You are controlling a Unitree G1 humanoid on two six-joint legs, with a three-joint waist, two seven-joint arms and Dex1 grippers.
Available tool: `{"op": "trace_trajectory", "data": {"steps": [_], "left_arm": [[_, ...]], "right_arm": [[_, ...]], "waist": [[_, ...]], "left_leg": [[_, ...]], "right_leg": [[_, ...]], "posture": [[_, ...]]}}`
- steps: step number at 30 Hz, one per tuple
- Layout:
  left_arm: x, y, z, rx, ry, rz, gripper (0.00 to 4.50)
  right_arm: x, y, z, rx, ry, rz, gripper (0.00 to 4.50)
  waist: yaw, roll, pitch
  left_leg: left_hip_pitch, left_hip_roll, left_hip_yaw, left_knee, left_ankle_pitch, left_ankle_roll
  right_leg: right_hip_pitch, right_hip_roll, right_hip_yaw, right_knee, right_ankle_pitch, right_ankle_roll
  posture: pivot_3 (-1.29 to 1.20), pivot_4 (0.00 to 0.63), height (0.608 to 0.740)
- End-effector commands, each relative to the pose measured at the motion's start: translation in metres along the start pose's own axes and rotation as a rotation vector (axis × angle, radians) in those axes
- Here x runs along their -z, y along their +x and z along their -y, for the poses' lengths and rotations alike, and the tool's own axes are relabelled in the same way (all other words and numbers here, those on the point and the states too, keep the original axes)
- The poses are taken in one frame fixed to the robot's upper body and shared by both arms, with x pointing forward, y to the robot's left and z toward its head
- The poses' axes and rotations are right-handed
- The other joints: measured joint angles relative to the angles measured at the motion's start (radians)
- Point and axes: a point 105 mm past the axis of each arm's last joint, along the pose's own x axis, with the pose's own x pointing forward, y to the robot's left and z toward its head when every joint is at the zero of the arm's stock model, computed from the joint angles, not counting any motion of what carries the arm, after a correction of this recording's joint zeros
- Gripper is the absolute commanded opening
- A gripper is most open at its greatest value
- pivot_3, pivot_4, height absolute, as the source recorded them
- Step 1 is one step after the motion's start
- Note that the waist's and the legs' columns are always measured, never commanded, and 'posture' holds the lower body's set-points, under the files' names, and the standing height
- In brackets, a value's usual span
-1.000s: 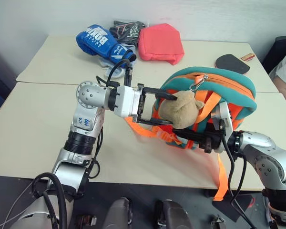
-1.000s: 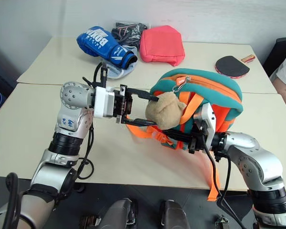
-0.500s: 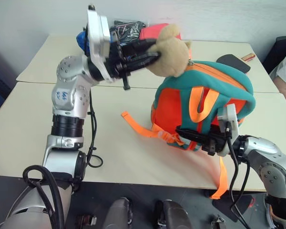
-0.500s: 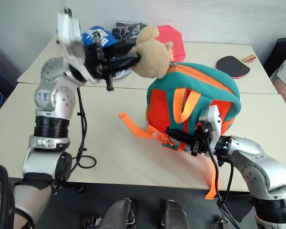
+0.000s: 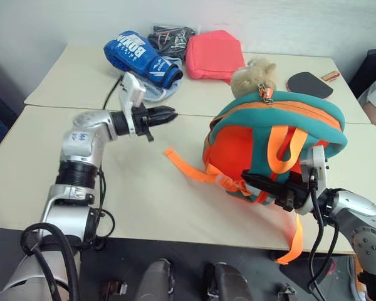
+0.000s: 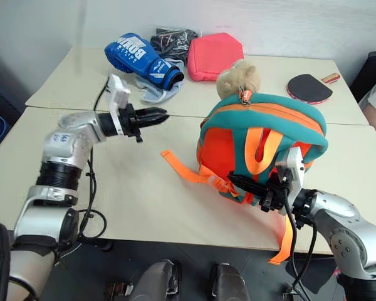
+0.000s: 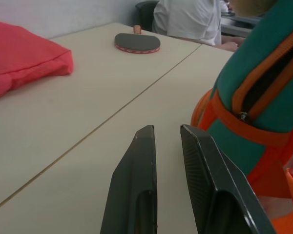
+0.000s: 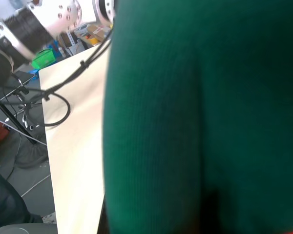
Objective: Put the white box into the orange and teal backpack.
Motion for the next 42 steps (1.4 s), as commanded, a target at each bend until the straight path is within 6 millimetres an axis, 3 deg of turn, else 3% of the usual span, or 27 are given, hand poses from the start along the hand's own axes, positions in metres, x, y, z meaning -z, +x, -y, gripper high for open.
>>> {"op": "trace_trajectory", "data": {"steps": [1,7,11,12,17,19,27,30,34,39,42], "left_arm": [[-0.04,-0.003,0.009,0.065,0.139,0.141,1.25],[-0.066,0.006,0.018,0.139,0.085,0.286,2.98],[-0.076,0.023,0.02,0.195,-0.02,0.32,4.29],[-0.08,0.028,0.02,0.203,-0.036,0.338,4.42],[-0.092,0.066,0.029,0.289,-0.044,0.345,4.42],[-0.088,0.084,0.034,0.309,-0.072,0.3,4.42],[-0.072,0.117,0.045,0.349,-0.19,0.232,4.42],[-0.066,0.122,0.049,0.359,-0.204,0.198,3.84],[-0.074,0.114,0.047,0.383,-0.219,0.233,2.58],[-0.078,0.095,0.027,0.304,-0.196,0.27,1.15],[-0.076,0.078,0.006,0.166,-0.113,0.257,0.62]], "right_arm": [[-0.009,-0.003,-0.005,0.0,-0.036,0.033,0.0],[-0.006,-0.005,-0.005,-0.008,-0.036,0.023,0.0],[-0.005,-0.005,-0.005,-0.027,-0.03,0.013,0.0],[-0.004,-0.005,-0.006,-0.032,-0.03,0.01,0.0],[-0.004,-0.003,-0.006,-0.049,-0.031,0.004,0.0],[-0.003,-0.002,-0.007,-0.053,-0.032,0.002,0.0],[-0.004,0.003,-0.011,-0.056,-0.031,0.011,0.0],[-0.005,0.004,-0.013,-0.05,-0.032,0.018,0.0],[-0.006,0.005,-0.014,-0.035,-0.036,0.029,0.0],[-0.007,0.005,-0.013,-0.012,-0.042,0.042,0.0],[-0.009,0.005,-0.012,0.014,-0.058,0.058,0.0]], "waist": [[-0.002,0.0,0.0],[-0.002,0.0,0.0],[0.001,0.0,0.0],[0.0,0.0,0.0],[0.001,0.0,0.0],[0.0,-0.001,0.0],[-0.004,-0.001,0.0],[-0.003,-0.001,0.0],[-0.003,-0.001,0.0],[-0.004,-0.001,0.0],[-0.008,-0.001,0.0]], "left_leg": [[0.0,0.0,0.0,0.0,0.0,0.0],[0.001,0.0,0.001,0.0,0.0,0.0],[0.001,0.0,0.0,0.001,0.0,0.0],[0.001,0.0,0.0,0.001,0.0,0.0],[0.001,0.0,0.001,0.0,0.0,0.0],[0.001,0.0,0.001,0.0,0.0,0.0],[0.0,0.0,0.004,0.0,0.0,0.0],[-0.001,0.0,0.005,-0.001,0.001,-0.001],[-0.002,0.0,0.005,0.0,0.001,-0.001],[-0.002,0.0,0.005,0.0,0.001,-0.001],[-0.002,0.0,0.006,0.0,0.001,-0.001]], "right_leg": [[0.0,0.0,0.0,-0.001,0.0,0.0],[0.0,0.0,0.0,0.0,0.0,0.0],[0.001,0.0,0.0,0.0,0.0,0.0],[0.001,0.0,0.0,0.0,0.0,0.0],[0.001,0.0,-0.001,0.001,0.0,0.0],[0.001,0.0,-0.001,0.001,0.0,0.0],[-0.004,0.001,0.001,0.002,0.0,0.0],[-0.006,0.001,0.002,0.003,0.0,0.0],[-0.007,0.0,0.002,0.003,0.0,0.0],[-0.007,0.001,0.002,0.004,0.0,0.0],[-0.009,0.001,0.003,0.006,0.0,0.0]], "posture": [[0.0,0.15,0.74],[0.0,0.15,0.74],[0.0,0.15,0.74],[0.0,0.15,0.74],[0.0,0.15,0.74],[0.0,0.15,0.74],[0.0,0.15,0.74],[0.0,0.15,0.74],[0.0,0.15,0.74],[0.0,0.15,0.74],[0.0,0.15,0.74]]}}
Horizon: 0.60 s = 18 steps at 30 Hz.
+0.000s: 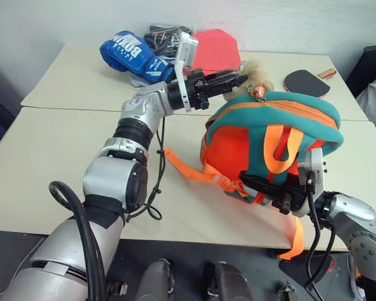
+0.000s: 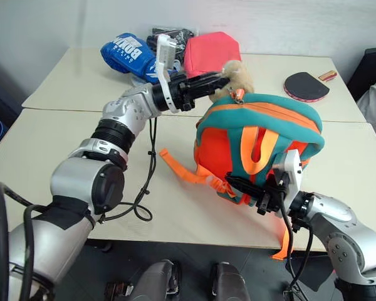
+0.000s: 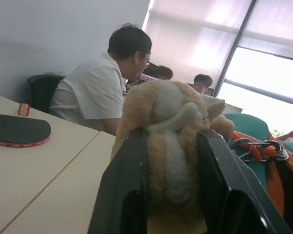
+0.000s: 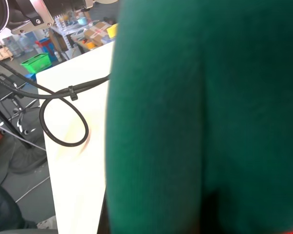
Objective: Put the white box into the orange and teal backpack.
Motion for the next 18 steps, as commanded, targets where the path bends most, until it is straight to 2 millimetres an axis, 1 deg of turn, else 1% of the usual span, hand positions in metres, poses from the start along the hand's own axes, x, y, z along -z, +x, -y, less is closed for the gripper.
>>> {"op": "trace_trajectory", "data": {"steps": [1,2,4,6,9,12,15,18], "left_arm": [[-0.021,-0.026,-0.016,-0.15,0.188,-0.007,0.54],[-0.019,-0.032,-0.019,-0.18,0.24,-0.039,0.54],[-0.008,-0.045,-0.028,-0.263,0.316,-0.136,0.54],[0.002,-0.058,-0.034,-0.324,0.344,-0.191,0.54],[0.006,-0.067,-0.036,-0.385,0.39,-0.203,0.54],[-0.005,-0.063,-0.033,-0.425,0.38,-0.118,0.54],[-0.023,-0.05,-0.021,-0.391,0.405,-0.025,0.54],[-0.044,-0.047,-0.021,-0.446,0.438,0.04,0.54]], "right_arm": [[-0.007,-0.001,-0.003,0.019,-0.034,0.04,0.0],[-0.008,-0.001,-0.003,0.028,-0.038,0.046,0.0],[-0.009,-0.002,0.0,0.051,-0.047,0.058,0.0],[-0.01,-0.005,0.003,0.079,-0.054,0.068,0.0],[-0.009,-0.006,0.005,0.101,-0.059,0.078,0.0],[-0.011,-0.006,0.007,0.12,-0.068,0.107,0.0],[-0.013,-0.006,0.008,0.129,-0.071,0.133,0.0],[-0.015,-0.005,0.008,0.131,-0.061,0.166,0.0]], "waist": [[-0.002,0.0,0.0],[-0.002,0.0,0.0],[0.0,0.0,0.0],[0.002,0.0,0.0],[0.003,0.0,0.0],[0.004,0.0,0.0],[0.005,0.0,0.0],[0.004,0.0,0.0]], "left_leg": [[0.0,0.0,0.0,0.0,0.0,0.0],[0.0,0.0,0.0,0.0,0.0,-0.001],[0.001,0.0,0.0,0.0,0.001,-0.001],[0.001,0.0,0.0,0.0,0.001,-0.001],[0.001,0.0,0.0,0.0,0.001,-0.001],[0.001,0.0,0.0,0.001,0.001,0.0],[0.0,0.0,0.0,0.001,0.001,0.0],[0.0,0.0,0.0,0.001,0.001,0.0]], "right_leg": [[0.0,0.0,0.0,0.001,0.0,0.0],[0.0,0.0,0.0,0.001,0.0,0.0],[0.0,0.0,0.001,0.002,0.0,0.0],[0.0,0.0,0.001,0.002,0.0,0.0],[0.0,0.0,0.001,0.002,0.0,0.0],[0.0,-0.001,0.001,0.002,0.0,0.0],[0.0,-0.001,0.001,0.002,0.0,0.0],[0.0,-0.001,0.001,0.003,0.0,0.0]], "posture": [[0.0,0.15,0.74],[0.0,0.15,0.74],[0.0,0.15,0.74],[0.0,0.15,0.74],[0.0,0.15,0.74],[0.0,0.15,0.74],[0.0,0.15,0.74],[0.0,0.15,0.74]]}}
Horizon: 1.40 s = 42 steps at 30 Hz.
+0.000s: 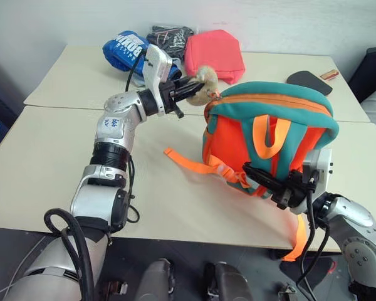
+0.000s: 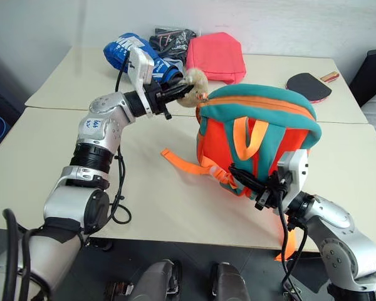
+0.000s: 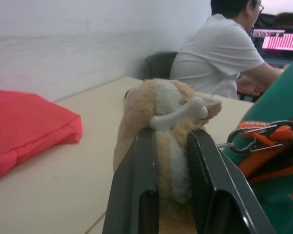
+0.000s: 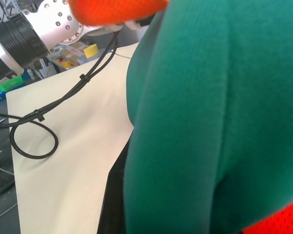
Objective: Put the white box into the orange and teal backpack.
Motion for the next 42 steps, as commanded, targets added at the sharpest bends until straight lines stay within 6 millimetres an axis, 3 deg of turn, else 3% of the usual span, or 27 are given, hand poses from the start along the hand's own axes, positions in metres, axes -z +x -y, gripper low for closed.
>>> {"op": "trace_trajectory", "data": {"steps": [1,4,9,12,18,21,26,33,37,42], "left_arm": [[-0.039,-0.001,-0.014,-0.095,0.045,0.102,0.54],[-0.033,-0.011,-0.025,-0.151,0.097,0.021,0.54],[-0.004,-0.037,-0.037,-0.225,0.144,-0.139,0.54],[0.015,-0.041,-0.04,-0.31,0.046,-0.167,0.54],[0.083,-0.043,-0.021,-0.336,-0.068,-0.316,0.54],[0.104,-0.044,-0.017,-0.366,-0.149,-0.33,0.54],[0.116,-0.04,0.019,-0.161,-0.212,-0.396,0.54],[0.099,-0.06,0.042,0.032,-0.135,-0.401,0.54],[0.09,-0.074,0.034,0.025,-0.101,-0.374,1.63],[0.082,-0.122,0.022,0.08,-0.039,-0.387,3.07]], "right_arm": [[-0.011,-0.002,0.002,0.019,-0.011,0.067,0.0],[-0.014,-0.003,0.006,0.04,-0.012,0.091,0.0],[-0.018,-0.006,0.011,0.075,-0.019,0.116,0.0],[-0.018,-0.007,0.012,0.088,-0.014,0.125,0.0],[-0.017,-0.002,0.011,0.092,-0.014,0.149,0.0],[-0.021,-0.001,0.011,0.093,-0.017,0.164,0.0],[-0.032,-0.001,0.008,0.082,-0.003,0.208,0.0],[-0.016,-0.005,0.011,0.076,-0.026,0.111,0.0],[-0.011,-0.008,0.018,0.083,-0.015,0.082,0.0],[-0.006,-0.022,0.017,0.003,-0.095,-0.053,1.49]], "waist": [[0.0,0.0,0.0],[-0.002,0.0,0.0],[-0.007,0.0,0.0],[-0.001,0.0,0.0],[-0.001,0.0,0.0],[-0.002,0.0,0.0],[-0.002,0.0,0.0],[-0.003,0.001,-0.001],[-0.002,0.001,-0.001],[-0.012,0.001,-0.001]], "left_leg": [[0.0,0.0,0.0,0.0,0.0,0.0],[0.0,0.0,0.0,0.0,0.0,0.0],[0.001,0.0,0.001,-0.001,0.001,-0.001],[0.001,0.0,0.0,-0.001,0.001,-0.001],[0.001,0.0,0.0,0.0,0.0,0.0],[0.001,0.0,0.0,0.0,0.001,0.0],[0.001,0.0,0.001,0.0,0.001,-0.001],[0.002,0.0,0.001,-0.001,0.001,-0.001],[0.002,0.0,0.001,0.0,0.001,-0.001],[0.002,0.0,0.003,-0.002,0.001,0.0]], "right_leg": [[0.0,0.0,0.0,0.0,0.0,0.0],[0.0,0.0,0.0,0.0,0.0,0.0],[-0.001,0.001,0.0,0.001,0.0,0.0],[0.0,0.001,0.0,0.002,0.0,0.0],[0.001,0.0,0.001,0.002,0.0,0.0],[0.0,0.0,0.001,0.001,0.0,0.0],[0.0,0.0,0.001,0.001,0.0,0.0],[0.0,0.0,0.002,0.001,0.0,0.0],[0.0,0.0,0.002,0.0,0.0,-0.001],[-0.001,0.0,0.003,0.0,-0.001,-0.001]], "posture": [[0.0,0.15,0.74],[0.0,0.15,0.74],[0.0,0.15,0.74],[0.0,0.15,0.74],[0.0,0.15,0.74],[0.0,0.15,0.74],[0.0,0.15,0.74],[0.0,0.15,0.74],[0.0,0.15,0.74],[0.0,0.15,0.74]]}}
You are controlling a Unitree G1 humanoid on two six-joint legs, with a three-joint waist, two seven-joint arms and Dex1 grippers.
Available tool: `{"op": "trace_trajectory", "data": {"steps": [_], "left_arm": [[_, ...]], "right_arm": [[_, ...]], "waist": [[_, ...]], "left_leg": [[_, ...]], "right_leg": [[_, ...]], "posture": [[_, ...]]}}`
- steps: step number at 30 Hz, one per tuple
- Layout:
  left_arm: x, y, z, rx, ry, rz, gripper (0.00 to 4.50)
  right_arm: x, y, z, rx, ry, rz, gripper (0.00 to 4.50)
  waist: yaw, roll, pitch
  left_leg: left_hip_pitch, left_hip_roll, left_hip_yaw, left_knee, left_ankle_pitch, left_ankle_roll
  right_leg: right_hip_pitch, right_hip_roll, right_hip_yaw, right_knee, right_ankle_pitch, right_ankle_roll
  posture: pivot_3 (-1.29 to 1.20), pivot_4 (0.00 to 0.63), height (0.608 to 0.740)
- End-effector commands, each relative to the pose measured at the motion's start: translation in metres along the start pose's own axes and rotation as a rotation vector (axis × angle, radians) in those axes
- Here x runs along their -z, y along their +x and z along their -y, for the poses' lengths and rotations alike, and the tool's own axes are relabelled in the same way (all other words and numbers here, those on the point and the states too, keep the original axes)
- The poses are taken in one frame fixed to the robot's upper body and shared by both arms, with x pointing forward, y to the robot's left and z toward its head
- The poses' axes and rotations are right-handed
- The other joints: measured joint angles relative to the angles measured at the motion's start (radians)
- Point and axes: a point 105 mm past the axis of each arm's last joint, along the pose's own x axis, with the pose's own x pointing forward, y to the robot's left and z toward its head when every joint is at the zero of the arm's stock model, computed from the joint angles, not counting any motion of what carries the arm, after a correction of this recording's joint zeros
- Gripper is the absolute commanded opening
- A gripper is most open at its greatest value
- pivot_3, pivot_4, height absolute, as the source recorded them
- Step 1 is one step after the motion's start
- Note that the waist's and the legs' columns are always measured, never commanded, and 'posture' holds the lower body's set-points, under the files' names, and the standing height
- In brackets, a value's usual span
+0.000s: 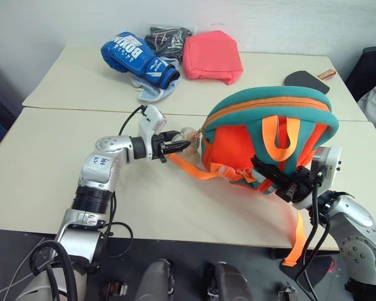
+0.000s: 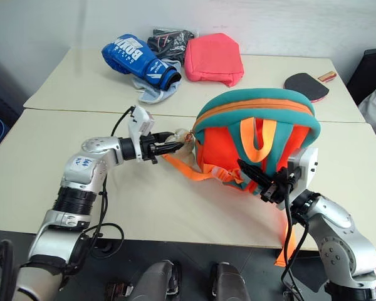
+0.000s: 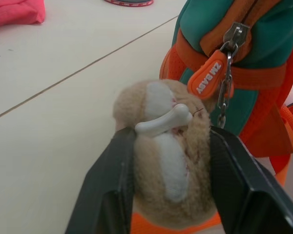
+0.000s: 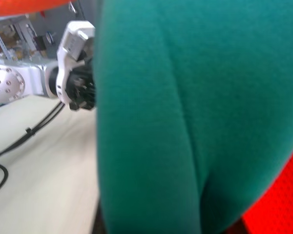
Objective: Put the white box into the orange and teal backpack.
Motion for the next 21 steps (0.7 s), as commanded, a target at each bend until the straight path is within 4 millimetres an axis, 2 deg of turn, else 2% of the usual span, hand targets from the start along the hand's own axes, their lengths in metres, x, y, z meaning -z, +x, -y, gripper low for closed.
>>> {"op": "trace_trajectory", "data": {"steps": [1,5,9,11,14,17,21], "left_arm": [[0.001,-0.034,-0.001,0.055,0.08,0.011,3.33],[0.017,-0.074,0.018,0.202,0.159,-0.042,4.5],[0.039,-0.113,0.031,0.225,0.273,-0.121,4.5],[0.043,-0.127,0.037,0.189,0.264,-0.113,4.5],[0.048,-0.137,0.041,0.108,0.217,-0.11,4.5],[0.052,-0.141,0.039,0.009,0.259,-0.136,4.5],[0.051,-0.139,0.037,-0.033,0.286,-0.127,4.5]], "right_arm": [[-0.008,-0.015,0.002,-0.03,-0.09,-0.049,1.77],[-0.004,-0.047,0.016,0.0,-0.189,-0.177,3.15],[0.0,-0.09,0.035,0.051,-0.235,-0.299,4.36],[0.007,-0.11,0.042,0.054,-0.268,-0.362,4.44],[0.015,-0.126,0.05,0.036,-0.347,-0.428,4.44],[0.013,-0.121,0.059,0.028,-0.44,-0.417,4.44],[0.024,-0.118,0.066,-0.001,-0.467,-0.439,4.44]], "waist": [[-0.004,0.0,0.0],[0.001,0.0,0.0],[0.007,0.0,0.0],[0.007,0.0,0.0],[0.007,0.0,0.0],[0.004,0.001,0.0],[0.002,0.001,0.0]], "left_leg": [[0.0,0.0,0.0,0.0,0.0,0.0],[0.0,0.0,-0.001,0.0,0.0,0.0],[0.001,0.0,-0.001,0.0,-0.001,0.001],[0.001,0.0,-0.001,0.0,-0.002,0.003],[0.002,0.0,-0.002,0.0,-0.007,0.009],[0.002,0.0,-0.002,0.0,-0.007,0.009],[0.002,0.0,-0.002,0.0,-0.007,0.009]], "right_leg": [[0.0,0.0,0.0,0.0,-0.001,-0.001],[0.0,0.0,-0.001,0.0,-0.001,-0.002],[0.001,-0.002,-0.001,-0.001,-0.001,-0.002],[0.001,-0.003,-0.001,-0.002,-0.001,-0.002],[0.003,-0.004,-0.002,-0.002,-0.001,-0.002],[0.003,-0.004,-0.002,-0.002,-0.001,-0.002],[0.002,-0.004,-0.003,-0.001,-0.001,-0.002]], "posture": [[0.0,0.15,0.74],[0.0,0.15,0.74],[0.0,0.15,0.74],[0.0,0.15,0.74],[0.0,0.15,0.74],[0.0,0.15,0.74],[0.0,0.15,0.74]]}}
